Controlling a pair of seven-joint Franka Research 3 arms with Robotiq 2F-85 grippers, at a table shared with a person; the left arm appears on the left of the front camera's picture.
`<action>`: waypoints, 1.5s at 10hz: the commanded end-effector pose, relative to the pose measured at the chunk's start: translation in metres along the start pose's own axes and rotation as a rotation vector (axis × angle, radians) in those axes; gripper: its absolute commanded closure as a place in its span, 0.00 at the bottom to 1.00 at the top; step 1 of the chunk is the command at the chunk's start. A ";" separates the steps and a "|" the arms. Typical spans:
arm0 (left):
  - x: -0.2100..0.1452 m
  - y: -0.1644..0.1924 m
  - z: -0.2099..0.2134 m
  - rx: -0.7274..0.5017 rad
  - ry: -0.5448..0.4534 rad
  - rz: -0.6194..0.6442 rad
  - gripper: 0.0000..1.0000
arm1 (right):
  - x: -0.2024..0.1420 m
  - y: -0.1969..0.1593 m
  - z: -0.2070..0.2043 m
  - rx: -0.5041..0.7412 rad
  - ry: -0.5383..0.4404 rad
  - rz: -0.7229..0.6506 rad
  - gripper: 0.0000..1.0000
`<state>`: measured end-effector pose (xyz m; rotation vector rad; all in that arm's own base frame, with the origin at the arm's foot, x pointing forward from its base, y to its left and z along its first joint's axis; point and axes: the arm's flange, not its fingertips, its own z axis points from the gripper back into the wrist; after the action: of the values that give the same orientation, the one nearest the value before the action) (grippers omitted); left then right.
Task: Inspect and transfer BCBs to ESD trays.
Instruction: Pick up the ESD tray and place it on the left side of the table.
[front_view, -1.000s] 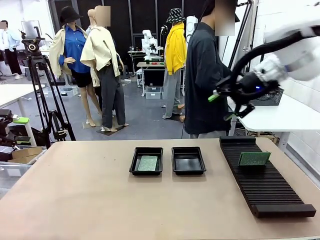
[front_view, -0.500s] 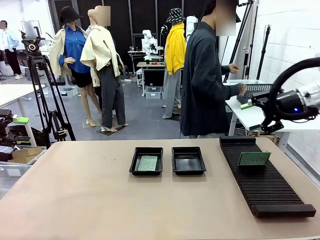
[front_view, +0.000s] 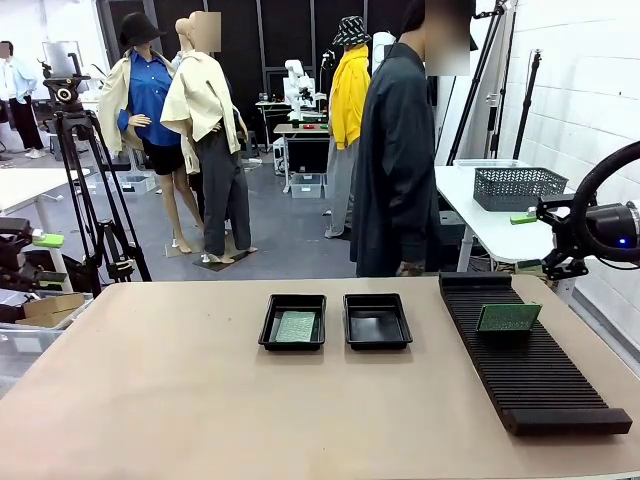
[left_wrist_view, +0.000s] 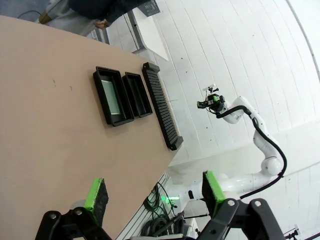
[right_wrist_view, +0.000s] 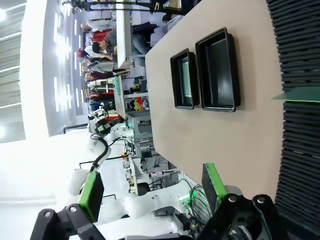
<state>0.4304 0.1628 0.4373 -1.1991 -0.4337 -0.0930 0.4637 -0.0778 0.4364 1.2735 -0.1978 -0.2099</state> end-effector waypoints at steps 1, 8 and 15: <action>0.019 -0.025 -0.032 0.057 0.048 -0.001 0.00 | -0.001 0.004 -0.004 -0.022 -0.002 0.008 0.00; 0.050 -0.080 -0.170 0.215 0.217 -0.074 0.00 | -0.001 0.004 -0.004 -0.022 -0.002 0.008 0.00; 0.064 -0.076 -0.323 0.584 0.333 -0.016 0.00 | -0.001 0.004 -0.004 -0.022 -0.002 0.008 0.00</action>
<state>0.5388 -0.1426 0.4341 -0.6459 -0.1767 -0.1854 0.4648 -0.0737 0.4387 1.2660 -0.1989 -0.2006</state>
